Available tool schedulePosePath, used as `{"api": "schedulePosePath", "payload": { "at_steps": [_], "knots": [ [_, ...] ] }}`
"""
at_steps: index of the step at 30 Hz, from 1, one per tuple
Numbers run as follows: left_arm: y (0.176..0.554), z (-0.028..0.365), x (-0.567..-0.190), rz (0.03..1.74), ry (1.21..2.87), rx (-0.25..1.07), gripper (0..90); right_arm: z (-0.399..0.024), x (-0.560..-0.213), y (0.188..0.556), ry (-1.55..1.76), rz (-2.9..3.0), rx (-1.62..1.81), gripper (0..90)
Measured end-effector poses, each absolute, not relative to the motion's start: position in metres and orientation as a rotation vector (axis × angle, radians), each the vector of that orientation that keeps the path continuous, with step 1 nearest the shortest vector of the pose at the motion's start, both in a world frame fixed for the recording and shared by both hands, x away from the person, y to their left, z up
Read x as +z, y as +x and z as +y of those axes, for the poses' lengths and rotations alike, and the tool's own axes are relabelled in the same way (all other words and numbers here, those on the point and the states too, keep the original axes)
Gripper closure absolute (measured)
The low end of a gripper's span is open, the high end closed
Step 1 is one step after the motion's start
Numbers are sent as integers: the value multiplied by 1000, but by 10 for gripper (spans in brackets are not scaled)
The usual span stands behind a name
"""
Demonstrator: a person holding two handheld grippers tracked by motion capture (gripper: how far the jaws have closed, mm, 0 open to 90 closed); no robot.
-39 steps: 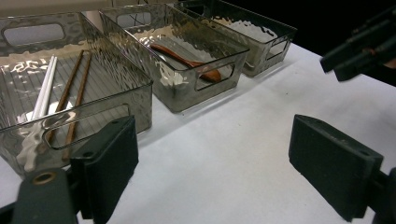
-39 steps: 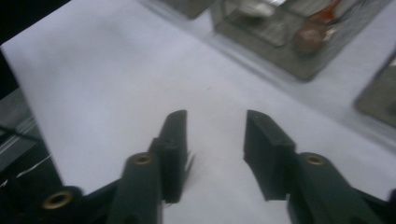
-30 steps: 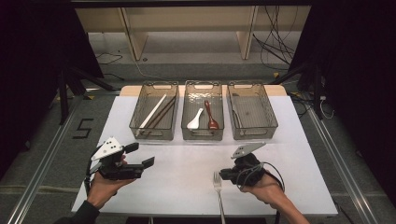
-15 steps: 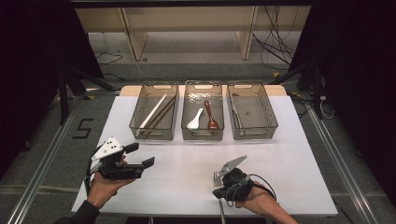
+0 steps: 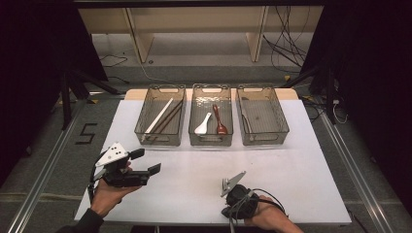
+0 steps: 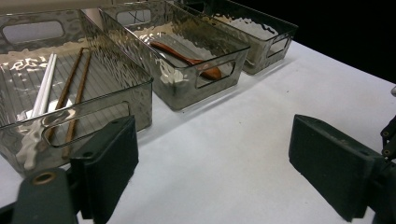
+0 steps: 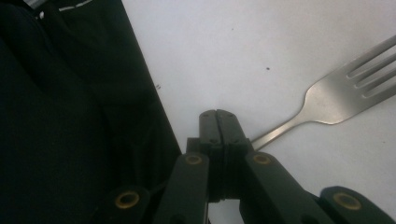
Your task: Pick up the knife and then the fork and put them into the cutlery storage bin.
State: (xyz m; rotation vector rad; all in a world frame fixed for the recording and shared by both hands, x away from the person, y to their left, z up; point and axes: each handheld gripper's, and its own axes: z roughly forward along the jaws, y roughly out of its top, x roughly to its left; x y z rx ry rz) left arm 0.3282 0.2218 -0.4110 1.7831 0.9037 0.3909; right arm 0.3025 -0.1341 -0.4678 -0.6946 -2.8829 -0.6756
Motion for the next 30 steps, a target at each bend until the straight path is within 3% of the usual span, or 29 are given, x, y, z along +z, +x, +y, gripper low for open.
{"api": "schedulePosePath", "payload": {
  "at_steps": [30],
  "knots": [
    [329,220,-412,902,1792,388,152,-172,-461,318,-841,-3115,-520,900]
  ]
}}
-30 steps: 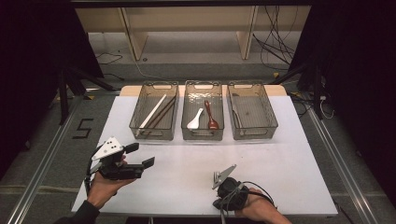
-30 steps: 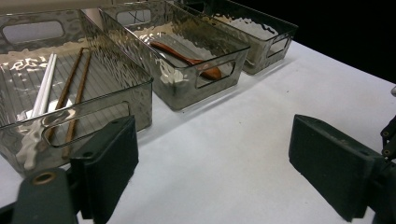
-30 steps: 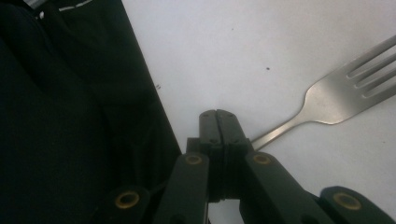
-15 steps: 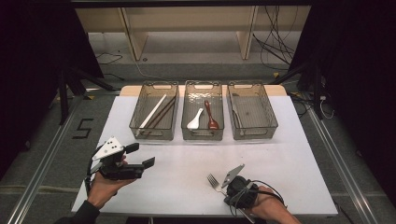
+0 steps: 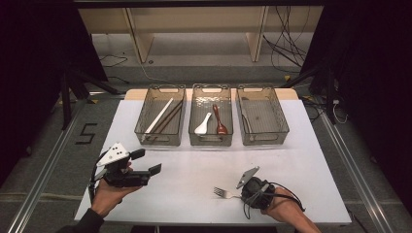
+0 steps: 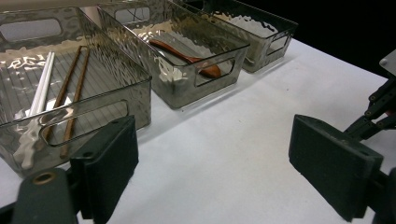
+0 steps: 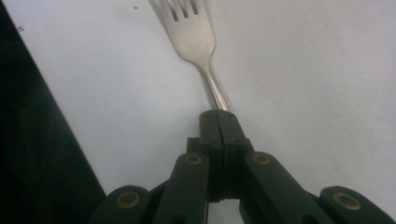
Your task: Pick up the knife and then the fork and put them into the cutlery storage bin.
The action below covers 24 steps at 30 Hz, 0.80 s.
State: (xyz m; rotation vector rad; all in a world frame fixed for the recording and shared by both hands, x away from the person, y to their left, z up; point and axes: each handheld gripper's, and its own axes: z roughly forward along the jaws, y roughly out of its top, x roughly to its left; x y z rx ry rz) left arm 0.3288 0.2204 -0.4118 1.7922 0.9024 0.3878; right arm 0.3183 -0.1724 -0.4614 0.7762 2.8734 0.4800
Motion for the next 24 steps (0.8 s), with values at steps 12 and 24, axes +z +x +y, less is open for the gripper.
{"api": "schedulePosePath", "payload": {
  "at_steps": [12,24],
  "knots": [
    [329,221,-412,902,1796,388,152,-173,-461,328,790,2850,491,900],
    [330,220,-412,902,1795,390,152,-177,-443,347,794,2884,544,501]
  ]
}}
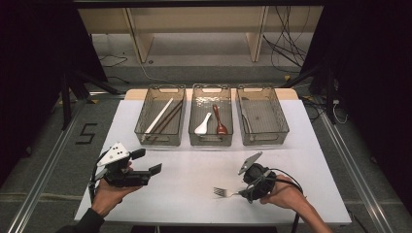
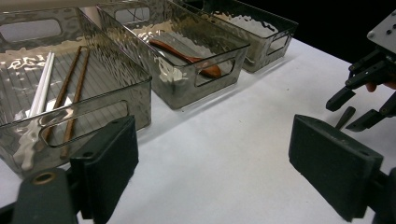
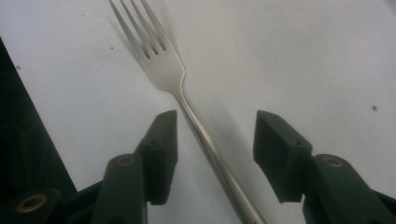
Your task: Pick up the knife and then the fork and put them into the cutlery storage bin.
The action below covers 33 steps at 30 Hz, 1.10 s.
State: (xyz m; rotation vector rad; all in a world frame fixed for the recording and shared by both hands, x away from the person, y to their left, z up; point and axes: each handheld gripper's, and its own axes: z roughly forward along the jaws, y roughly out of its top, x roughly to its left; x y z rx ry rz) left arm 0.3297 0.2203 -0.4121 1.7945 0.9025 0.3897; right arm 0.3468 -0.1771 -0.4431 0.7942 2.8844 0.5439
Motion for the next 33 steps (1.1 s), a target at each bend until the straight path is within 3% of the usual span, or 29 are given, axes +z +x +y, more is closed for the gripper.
{"api": "schedulePosePath", "payload": {
  "at_steps": [7,12,33],
  "knots": [
    [330,220,-412,901,1794,389,152,-175,-444,351,776,2909,493,404],
    [330,220,-412,901,1792,390,152,-173,-449,352,748,2932,446,402],
    [329,221,-412,896,1797,392,152,-169,-458,352,668,2977,344,683]
  ]
}}
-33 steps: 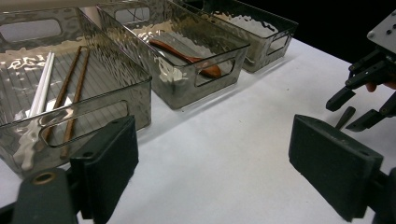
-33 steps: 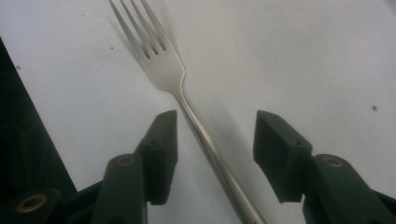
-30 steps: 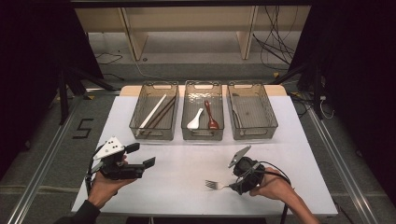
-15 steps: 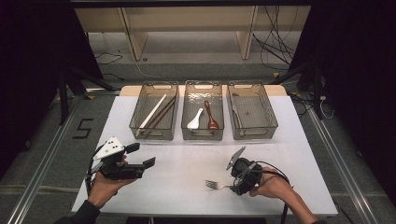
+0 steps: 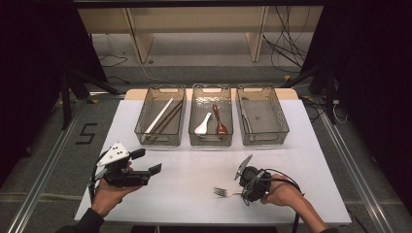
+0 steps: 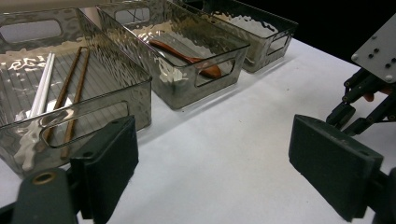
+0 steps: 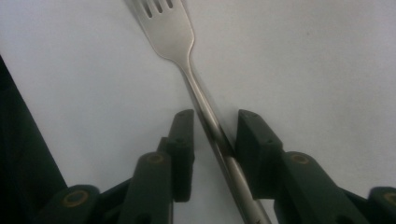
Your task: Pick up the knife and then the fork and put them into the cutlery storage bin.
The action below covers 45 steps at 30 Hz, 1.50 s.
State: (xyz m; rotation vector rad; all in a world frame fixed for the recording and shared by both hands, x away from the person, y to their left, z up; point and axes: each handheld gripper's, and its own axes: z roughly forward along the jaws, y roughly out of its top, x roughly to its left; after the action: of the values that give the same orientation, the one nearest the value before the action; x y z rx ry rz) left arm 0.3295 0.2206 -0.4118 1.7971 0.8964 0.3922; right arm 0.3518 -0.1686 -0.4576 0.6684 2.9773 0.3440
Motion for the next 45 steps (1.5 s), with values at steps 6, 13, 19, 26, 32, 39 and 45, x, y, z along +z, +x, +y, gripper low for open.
{"api": "schedulePosePath", "payload": {
  "at_steps": [6,13,19,26,32,39,45],
  "knots": [
    [329,221,-412,896,1797,392,152,-167,-457,349,621,2983,326,753],
    [329,221,-412,897,1797,392,152,-163,-457,345,577,2990,303,833],
    [329,221,-412,895,1799,393,153,-161,-457,344,565,2992,292,848],
    [329,221,-411,896,1793,394,152,-163,-456,345,574,2993,304,851],
    [329,221,-411,896,1794,395,152,-167,-452,346,609,2979,342,851],
    [329,221,-411,896,1795,395,152,-174,-443,350,651,2943,409,851],
    [329,221,-411,897,1788,396,152,-184,-431,354,732,2854,540,851]
  ]
}}
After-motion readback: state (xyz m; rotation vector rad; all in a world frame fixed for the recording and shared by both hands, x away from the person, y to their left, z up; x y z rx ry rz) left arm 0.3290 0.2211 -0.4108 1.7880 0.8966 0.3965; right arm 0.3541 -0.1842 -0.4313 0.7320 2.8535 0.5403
